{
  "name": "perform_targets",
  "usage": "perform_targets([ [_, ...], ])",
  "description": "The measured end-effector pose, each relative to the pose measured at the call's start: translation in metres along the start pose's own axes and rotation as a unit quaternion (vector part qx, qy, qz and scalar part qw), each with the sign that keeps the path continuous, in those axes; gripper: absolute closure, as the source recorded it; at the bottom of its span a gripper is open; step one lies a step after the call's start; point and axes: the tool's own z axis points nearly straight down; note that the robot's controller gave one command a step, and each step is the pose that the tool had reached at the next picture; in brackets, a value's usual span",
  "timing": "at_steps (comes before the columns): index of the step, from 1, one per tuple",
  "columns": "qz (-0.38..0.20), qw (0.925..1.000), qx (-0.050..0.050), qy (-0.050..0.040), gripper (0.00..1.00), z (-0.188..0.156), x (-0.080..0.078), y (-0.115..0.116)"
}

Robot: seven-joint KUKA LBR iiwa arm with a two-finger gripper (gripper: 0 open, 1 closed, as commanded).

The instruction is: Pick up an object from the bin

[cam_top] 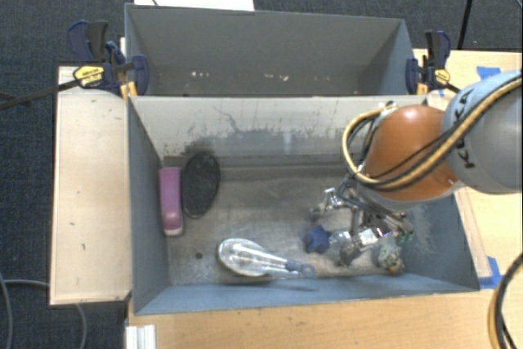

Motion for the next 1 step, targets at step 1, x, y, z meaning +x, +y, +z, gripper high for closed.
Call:
perform_targets([
  [1, 0.001, 1.0, 0.001, -0.0015, 1.0, -0.0021, -0.0006, -0.0004],
])
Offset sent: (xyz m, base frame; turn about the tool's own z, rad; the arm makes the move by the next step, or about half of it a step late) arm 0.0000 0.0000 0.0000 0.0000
